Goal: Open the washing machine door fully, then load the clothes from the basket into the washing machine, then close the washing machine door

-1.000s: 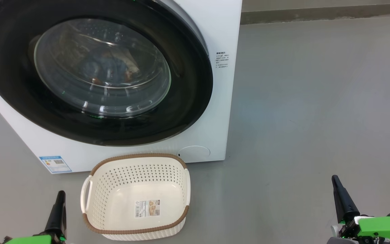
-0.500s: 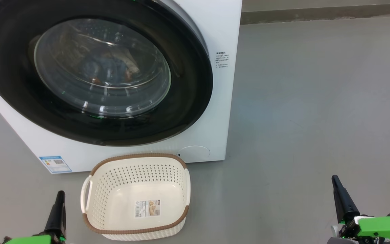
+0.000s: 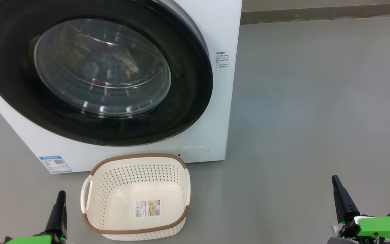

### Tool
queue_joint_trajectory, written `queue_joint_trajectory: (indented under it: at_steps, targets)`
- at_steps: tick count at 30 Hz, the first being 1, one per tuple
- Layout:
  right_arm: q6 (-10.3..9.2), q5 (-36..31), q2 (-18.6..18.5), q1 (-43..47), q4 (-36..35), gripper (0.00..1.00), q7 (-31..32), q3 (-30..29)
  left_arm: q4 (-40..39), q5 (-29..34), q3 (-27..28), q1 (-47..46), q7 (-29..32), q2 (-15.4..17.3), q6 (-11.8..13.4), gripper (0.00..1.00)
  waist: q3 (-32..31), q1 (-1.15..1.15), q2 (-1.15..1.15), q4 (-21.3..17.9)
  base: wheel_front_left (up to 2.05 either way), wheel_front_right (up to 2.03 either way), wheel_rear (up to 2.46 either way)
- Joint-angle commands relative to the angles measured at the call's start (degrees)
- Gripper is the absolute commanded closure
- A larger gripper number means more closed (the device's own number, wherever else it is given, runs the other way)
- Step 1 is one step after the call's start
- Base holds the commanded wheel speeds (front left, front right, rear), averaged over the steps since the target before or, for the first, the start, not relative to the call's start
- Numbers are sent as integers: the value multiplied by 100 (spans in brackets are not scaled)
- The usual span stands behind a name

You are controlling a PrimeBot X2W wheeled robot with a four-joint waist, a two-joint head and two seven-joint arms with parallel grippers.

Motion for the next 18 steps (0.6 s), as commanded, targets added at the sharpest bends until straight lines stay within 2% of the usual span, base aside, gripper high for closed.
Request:
queue_joint_trajectory:
  at_steps: [1,18]
  targets:
    - [-6,23,-66,-237,-140,100,43,130,-107,4,199,-229,18,83,-60,100,0,0,0,0,0,0,0]
    - [-6,23,-66,-237,-140,100,43,130,-107,12,209,-230,26,76,-60,100,0,0,0,0,0,0,0]
